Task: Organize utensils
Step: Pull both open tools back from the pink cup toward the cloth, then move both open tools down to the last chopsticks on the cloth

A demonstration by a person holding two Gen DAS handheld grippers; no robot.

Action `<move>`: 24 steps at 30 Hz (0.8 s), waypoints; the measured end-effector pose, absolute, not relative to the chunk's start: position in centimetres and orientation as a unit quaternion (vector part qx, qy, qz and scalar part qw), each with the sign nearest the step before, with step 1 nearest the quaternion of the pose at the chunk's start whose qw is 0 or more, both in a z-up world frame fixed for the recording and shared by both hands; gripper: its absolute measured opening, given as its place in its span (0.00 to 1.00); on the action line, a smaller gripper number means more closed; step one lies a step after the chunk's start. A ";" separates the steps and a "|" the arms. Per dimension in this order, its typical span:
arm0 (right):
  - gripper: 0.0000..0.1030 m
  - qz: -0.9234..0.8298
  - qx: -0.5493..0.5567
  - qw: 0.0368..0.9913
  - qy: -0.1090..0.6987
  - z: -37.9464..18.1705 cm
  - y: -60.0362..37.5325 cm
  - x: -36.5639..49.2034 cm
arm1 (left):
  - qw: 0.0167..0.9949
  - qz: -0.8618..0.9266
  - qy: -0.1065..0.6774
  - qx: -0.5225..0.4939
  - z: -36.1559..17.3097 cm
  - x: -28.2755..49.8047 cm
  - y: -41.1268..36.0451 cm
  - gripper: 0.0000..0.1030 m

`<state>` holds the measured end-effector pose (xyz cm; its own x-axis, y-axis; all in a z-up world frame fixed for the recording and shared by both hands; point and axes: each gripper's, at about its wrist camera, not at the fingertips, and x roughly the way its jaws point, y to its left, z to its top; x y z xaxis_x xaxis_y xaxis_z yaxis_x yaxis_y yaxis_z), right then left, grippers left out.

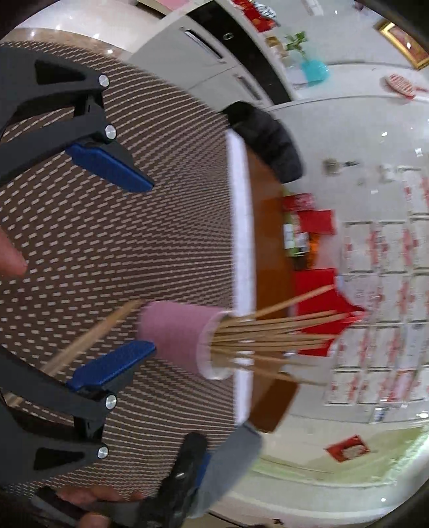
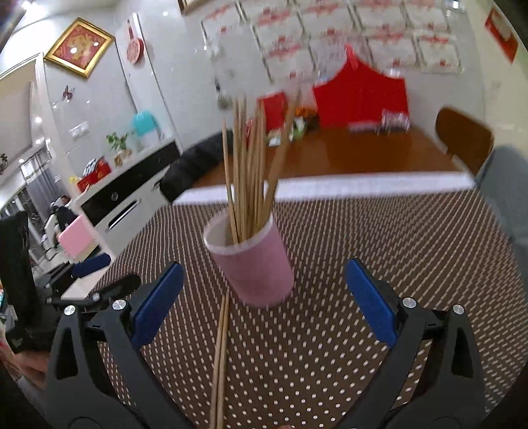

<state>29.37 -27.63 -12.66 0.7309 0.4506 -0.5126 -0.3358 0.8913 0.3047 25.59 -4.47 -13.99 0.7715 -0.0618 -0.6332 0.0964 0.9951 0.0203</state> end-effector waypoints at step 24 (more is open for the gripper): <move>0.94 0.204 0.125 0.908 0.343 -15.1 -30.5 30.4 | 0.893 -0.018 0.450 -0.005 -23.3 22.4 -8.8 0.90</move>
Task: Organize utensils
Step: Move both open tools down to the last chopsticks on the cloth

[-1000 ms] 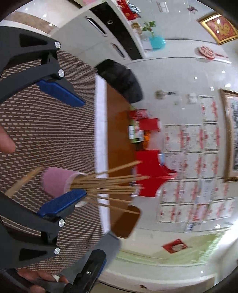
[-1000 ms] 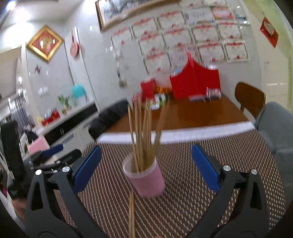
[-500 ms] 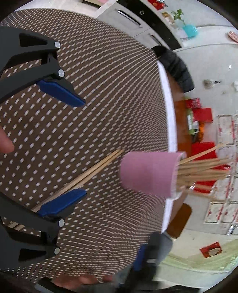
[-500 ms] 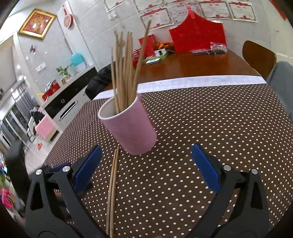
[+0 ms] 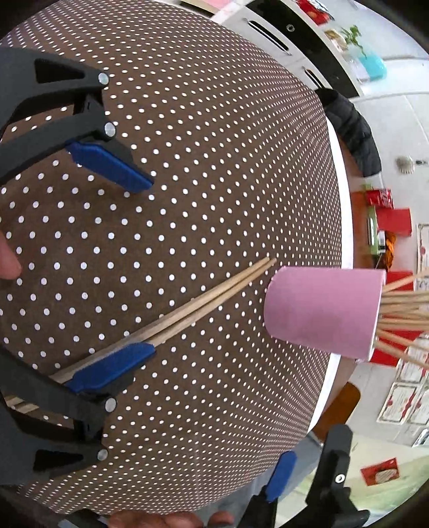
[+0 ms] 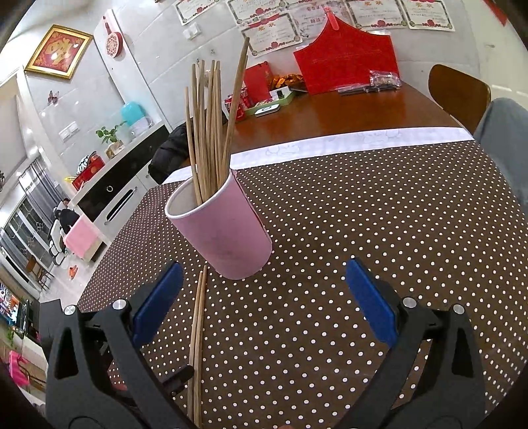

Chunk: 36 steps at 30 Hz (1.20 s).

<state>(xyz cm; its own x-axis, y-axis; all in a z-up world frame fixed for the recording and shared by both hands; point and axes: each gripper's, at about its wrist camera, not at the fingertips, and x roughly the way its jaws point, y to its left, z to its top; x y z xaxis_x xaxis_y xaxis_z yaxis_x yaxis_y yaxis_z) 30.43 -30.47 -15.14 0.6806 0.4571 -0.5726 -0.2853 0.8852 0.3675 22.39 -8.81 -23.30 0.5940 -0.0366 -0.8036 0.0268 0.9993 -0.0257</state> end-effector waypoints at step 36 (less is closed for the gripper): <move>0.94 0.204 0.128 0.904 0.353 -15.5 -30.6 30.8 | 0.893 0.057 0.444 -0.051 -22.9 20.4 -10.9 0.92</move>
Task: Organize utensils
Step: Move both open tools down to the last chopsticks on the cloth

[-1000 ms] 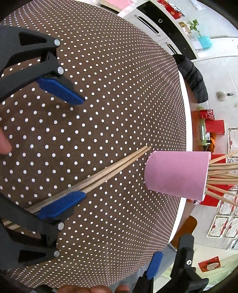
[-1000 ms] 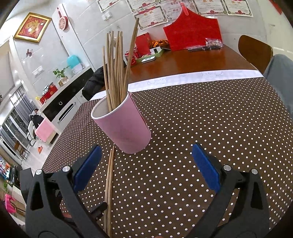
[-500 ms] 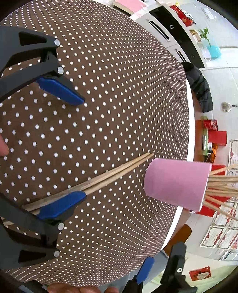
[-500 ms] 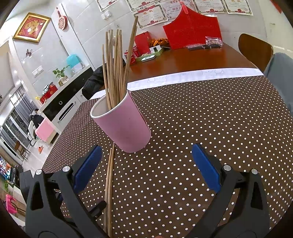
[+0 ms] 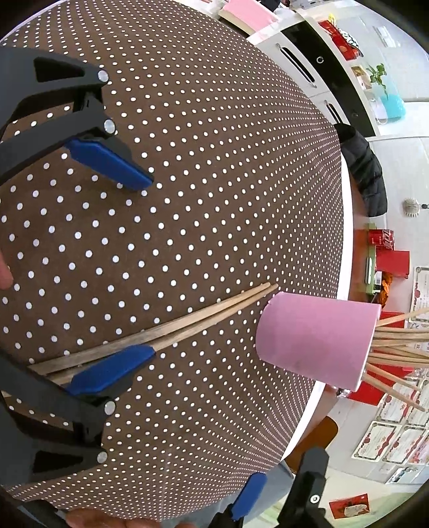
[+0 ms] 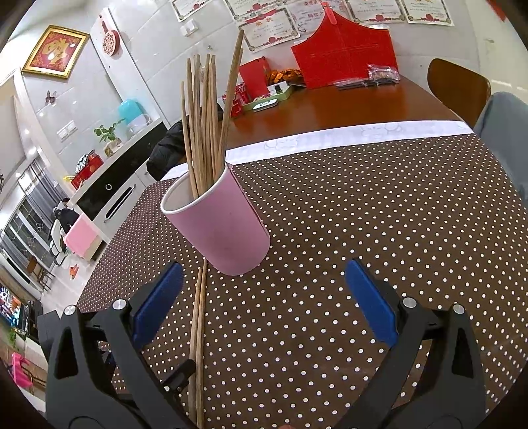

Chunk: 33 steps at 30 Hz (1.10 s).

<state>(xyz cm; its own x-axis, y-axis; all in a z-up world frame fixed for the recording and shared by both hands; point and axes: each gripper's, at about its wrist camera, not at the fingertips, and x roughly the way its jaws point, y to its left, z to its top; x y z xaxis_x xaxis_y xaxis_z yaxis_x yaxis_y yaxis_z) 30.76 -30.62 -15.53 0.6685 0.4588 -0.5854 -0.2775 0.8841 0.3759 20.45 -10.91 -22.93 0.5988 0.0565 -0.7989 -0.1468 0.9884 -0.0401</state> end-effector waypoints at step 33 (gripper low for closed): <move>0.32 0.238 -0.142 0.847 0.454 -20.6 -17.6 28.4 | 0.886 -0.046 0.454 0.078 -22.2 24.3 -4.2 0.93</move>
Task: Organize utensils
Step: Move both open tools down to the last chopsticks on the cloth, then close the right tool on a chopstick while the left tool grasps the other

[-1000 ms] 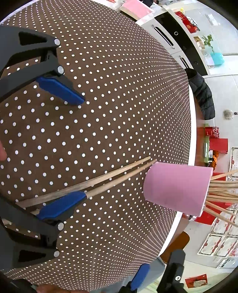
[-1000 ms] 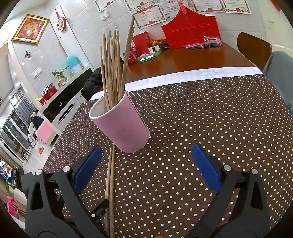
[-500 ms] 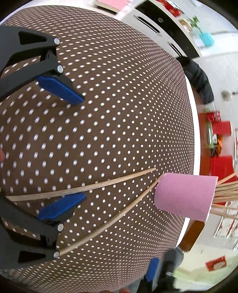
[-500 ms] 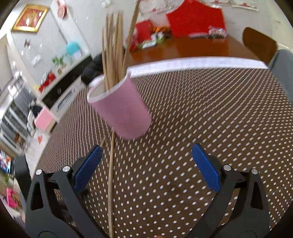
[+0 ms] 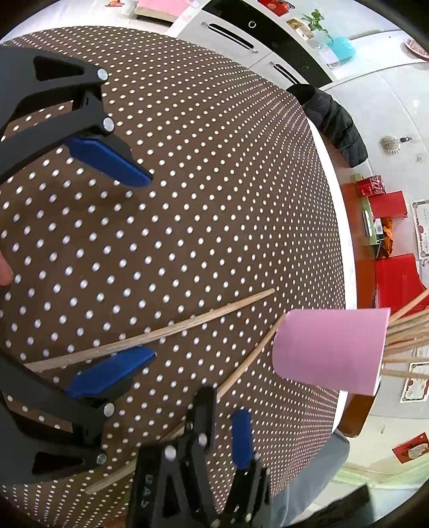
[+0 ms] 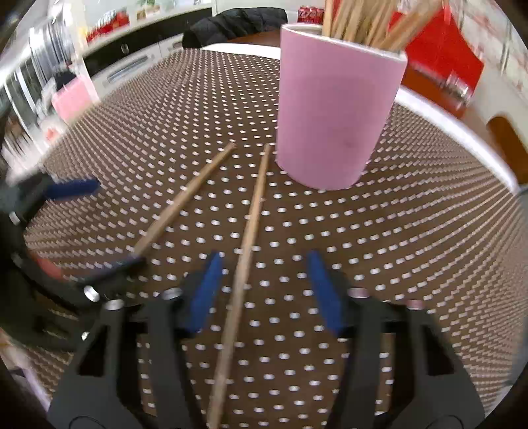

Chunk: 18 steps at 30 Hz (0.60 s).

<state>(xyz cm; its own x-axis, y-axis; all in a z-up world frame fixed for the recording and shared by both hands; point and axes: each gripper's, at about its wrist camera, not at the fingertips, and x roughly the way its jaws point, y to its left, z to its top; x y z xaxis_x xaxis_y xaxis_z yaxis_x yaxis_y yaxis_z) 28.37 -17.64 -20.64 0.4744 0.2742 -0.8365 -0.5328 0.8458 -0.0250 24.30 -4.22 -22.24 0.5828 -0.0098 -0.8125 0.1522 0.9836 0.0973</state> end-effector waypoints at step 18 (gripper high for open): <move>0.06 0.248 -0.133 0.855 0.436 -20.8 -17.3 29.1 | 0.879 -0.082 0.467 0.057 -21.6 30.4 -3.8 0.25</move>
